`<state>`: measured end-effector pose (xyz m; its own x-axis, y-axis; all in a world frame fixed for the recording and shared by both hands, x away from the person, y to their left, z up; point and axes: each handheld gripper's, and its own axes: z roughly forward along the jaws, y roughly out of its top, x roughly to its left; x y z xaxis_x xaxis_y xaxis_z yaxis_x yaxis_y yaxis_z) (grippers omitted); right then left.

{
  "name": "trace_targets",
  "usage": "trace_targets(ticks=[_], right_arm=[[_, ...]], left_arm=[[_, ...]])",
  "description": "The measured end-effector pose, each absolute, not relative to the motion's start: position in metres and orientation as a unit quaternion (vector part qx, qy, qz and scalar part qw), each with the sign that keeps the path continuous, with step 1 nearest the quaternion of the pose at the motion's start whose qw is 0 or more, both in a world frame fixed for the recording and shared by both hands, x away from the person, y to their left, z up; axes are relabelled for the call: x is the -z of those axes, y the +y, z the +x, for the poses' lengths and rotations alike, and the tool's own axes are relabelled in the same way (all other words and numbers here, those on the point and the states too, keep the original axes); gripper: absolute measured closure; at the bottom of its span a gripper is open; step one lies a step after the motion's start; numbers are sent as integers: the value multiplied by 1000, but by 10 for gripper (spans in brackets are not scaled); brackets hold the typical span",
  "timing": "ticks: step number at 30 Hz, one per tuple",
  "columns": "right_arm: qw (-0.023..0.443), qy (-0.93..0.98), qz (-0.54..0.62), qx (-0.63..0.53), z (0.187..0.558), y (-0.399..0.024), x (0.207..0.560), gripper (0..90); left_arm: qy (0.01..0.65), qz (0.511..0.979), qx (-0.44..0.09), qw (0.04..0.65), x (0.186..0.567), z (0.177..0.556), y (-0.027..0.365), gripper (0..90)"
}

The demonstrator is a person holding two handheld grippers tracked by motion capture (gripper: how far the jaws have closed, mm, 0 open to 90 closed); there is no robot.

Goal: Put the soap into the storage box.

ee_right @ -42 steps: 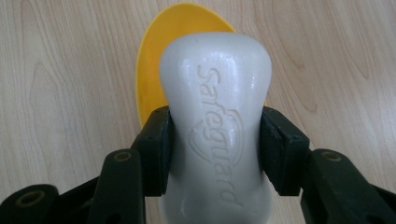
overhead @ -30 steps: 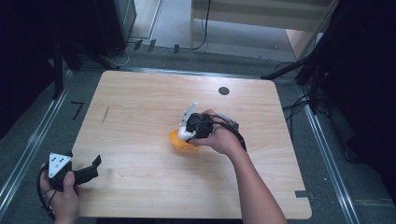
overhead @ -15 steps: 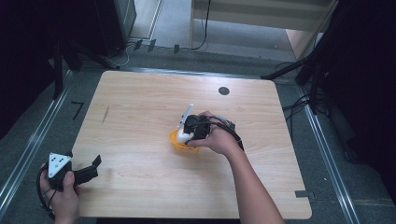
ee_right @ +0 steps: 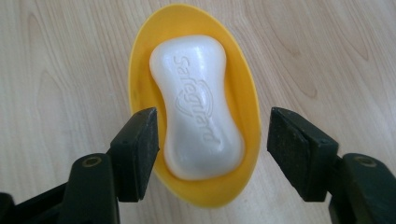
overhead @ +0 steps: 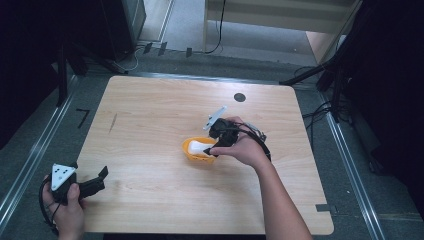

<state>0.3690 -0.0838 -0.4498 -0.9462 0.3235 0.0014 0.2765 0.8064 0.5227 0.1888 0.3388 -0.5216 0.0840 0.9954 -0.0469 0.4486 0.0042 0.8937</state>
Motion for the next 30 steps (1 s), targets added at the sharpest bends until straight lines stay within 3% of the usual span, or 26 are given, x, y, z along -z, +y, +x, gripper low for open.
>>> trace_targets(ticks=[17, 30], right_arm=[[52, 898, 305, -312, 360, -155, 458, 46], [64, 872, 351, -335, 348, -195, 471, 0]], left_arm=[[585, 618, -342, 400, 522, 189, 339, 0], [584, 621, -340, 398, 522, 189, 339, 0]])
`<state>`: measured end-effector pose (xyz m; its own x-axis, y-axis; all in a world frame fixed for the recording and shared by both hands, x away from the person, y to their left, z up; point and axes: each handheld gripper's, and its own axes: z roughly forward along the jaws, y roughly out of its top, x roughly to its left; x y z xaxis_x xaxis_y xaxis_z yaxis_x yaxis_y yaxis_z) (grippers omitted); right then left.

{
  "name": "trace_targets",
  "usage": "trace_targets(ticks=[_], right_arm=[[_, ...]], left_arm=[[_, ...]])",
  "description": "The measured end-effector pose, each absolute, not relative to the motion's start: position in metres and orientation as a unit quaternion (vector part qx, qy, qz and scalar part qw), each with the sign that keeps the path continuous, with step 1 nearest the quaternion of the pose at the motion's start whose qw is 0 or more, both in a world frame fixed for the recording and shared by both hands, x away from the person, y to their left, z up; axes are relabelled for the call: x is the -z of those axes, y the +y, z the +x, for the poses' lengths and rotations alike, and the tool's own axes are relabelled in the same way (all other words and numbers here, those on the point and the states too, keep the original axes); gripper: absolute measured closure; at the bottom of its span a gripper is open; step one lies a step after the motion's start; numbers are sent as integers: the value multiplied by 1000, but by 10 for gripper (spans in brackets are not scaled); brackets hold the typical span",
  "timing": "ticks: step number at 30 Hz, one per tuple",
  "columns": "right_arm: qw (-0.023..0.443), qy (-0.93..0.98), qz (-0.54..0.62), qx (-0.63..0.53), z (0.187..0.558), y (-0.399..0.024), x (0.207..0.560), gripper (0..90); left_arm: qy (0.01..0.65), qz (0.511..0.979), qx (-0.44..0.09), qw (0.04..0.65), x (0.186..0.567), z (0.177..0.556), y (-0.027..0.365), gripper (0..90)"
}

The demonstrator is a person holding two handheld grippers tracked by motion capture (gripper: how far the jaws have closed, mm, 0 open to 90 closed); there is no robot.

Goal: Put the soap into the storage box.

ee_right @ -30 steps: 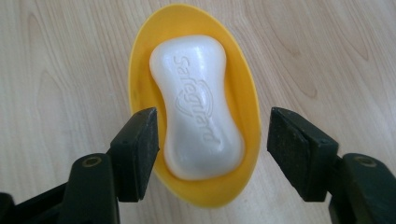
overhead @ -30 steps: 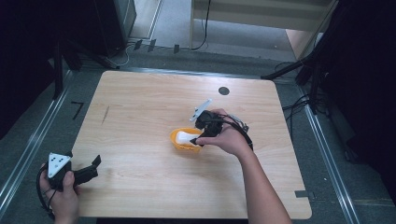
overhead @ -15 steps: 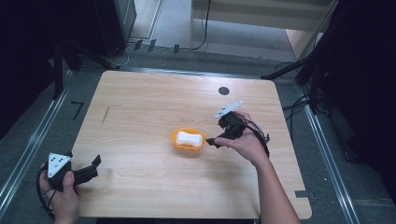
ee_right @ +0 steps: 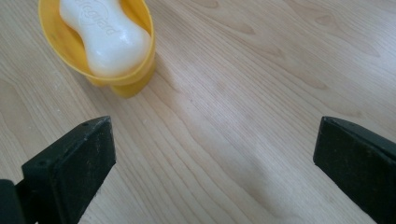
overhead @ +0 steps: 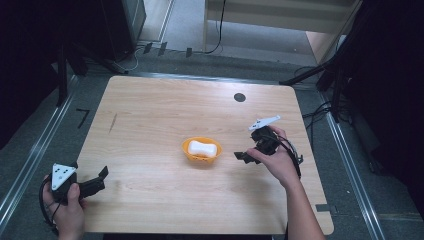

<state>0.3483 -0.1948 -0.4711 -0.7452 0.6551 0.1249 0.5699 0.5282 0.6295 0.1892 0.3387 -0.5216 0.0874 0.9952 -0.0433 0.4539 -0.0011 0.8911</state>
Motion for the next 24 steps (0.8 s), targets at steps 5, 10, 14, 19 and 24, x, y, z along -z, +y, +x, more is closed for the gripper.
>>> trace_targets(ticks=[5, 10, 14, 19, 24], right_arm=[[71, 859, 371, -345, 339, -213, 480, 0], [80, 849, 389, -349, 328, -230, 489, 0], [86, 836, 405, -360, 318, -247, 495, 0], [95, 822, 424, -367, 308, -267, 501, 0], [107, 809, 440, -374, 297, -285, 506, 0]], left_arm=[[583, 621, -341, 397, 522, 189, 338, 0], [582, 622, -343, 396, 522, 190, 337, 0], [581, 623, -344, 394, 522, 190, 337, 0], [582, 622, -345, 394, 522, 189, 337, 0], [581, 623, -346, 393, 522, 189, 337, 0]])
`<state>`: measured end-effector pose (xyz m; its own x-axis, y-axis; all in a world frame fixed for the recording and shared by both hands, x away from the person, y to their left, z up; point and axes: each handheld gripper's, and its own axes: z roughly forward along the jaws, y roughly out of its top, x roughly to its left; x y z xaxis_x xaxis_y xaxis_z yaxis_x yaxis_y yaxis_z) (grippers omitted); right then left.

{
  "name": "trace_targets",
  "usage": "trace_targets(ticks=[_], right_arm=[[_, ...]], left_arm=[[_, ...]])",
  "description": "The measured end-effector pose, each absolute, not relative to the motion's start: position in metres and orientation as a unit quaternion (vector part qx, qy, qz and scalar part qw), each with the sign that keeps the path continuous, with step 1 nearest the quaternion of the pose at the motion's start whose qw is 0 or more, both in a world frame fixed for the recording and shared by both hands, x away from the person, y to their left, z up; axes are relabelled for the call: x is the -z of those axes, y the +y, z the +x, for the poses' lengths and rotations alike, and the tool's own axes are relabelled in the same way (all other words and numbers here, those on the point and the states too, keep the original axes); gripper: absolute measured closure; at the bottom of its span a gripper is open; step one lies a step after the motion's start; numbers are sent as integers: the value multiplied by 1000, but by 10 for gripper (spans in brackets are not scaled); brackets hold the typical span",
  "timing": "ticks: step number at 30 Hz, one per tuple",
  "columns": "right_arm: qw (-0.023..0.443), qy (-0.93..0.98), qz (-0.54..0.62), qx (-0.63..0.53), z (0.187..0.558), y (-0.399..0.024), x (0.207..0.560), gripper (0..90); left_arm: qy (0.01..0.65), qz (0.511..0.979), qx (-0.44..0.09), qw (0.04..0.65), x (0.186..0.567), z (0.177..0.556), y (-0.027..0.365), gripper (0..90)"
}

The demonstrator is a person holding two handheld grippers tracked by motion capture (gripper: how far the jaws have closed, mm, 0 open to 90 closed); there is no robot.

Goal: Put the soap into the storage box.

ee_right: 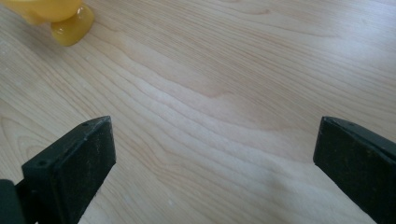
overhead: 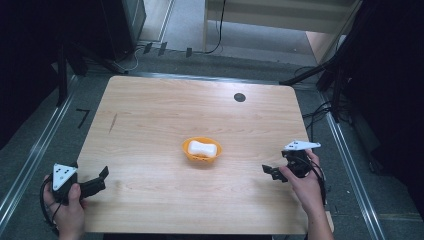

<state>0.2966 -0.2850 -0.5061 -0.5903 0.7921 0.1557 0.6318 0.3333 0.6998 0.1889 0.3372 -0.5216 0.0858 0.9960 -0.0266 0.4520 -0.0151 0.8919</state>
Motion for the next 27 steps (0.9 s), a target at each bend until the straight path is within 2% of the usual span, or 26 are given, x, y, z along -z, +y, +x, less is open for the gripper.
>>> trace_targets(ticks=[13, 27], right_arm=[[139, 775, 479, -387, 266, -324, 523, 0], [152, 744, 510, -404, 231, -354, 546, 0]], left_arm=[[581, 623, -346, 393, 521, 189, 337, 0], [582, 623, -346, 392, 522, 189, 336, 0]])
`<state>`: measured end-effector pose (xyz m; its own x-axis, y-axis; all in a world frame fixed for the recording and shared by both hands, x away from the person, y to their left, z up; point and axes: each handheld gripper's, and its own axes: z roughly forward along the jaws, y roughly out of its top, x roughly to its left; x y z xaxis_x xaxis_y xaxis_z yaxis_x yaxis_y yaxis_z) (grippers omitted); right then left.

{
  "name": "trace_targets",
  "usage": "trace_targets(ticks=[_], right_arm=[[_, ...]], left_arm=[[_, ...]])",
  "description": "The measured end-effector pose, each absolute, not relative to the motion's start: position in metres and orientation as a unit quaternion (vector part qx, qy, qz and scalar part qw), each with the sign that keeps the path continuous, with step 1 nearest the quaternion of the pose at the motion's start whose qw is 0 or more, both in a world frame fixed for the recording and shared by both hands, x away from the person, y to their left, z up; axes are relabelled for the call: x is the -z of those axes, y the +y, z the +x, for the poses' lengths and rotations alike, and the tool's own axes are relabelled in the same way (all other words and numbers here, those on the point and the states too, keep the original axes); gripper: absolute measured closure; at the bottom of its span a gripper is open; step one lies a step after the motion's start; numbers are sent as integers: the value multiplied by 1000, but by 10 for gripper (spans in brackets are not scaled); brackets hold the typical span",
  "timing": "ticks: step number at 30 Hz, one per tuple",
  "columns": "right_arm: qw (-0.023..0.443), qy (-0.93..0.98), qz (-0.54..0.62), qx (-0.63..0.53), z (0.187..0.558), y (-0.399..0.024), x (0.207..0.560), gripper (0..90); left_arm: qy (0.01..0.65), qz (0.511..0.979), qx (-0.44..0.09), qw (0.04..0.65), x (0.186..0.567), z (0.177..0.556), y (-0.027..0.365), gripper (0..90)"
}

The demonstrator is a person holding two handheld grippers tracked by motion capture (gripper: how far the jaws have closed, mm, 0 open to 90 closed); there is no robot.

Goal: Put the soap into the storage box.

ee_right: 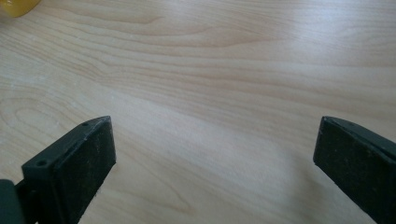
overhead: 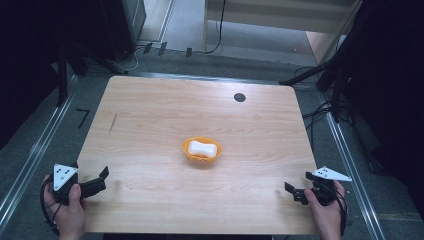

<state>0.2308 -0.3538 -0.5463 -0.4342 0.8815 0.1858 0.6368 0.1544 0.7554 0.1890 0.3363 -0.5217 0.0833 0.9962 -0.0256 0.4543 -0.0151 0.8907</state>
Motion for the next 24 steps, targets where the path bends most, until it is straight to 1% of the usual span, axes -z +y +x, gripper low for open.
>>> trace_targets(ticks=[15, 18, 24], right_arm=[[176, 695, 540, -441, 196, -392, 550, 0], [183, 684, 542, -453, 192, -394, 550, 0], [194, 675, 543, -461, 191, -391, 552, 0]], left_arm=[[581, 623, -345, 394, 522, 188, 337, 0], [583, 618, -345, 398, 522, 188, 338, 0], [581, 623, -345, 394, 521, 188, 337, 0]])
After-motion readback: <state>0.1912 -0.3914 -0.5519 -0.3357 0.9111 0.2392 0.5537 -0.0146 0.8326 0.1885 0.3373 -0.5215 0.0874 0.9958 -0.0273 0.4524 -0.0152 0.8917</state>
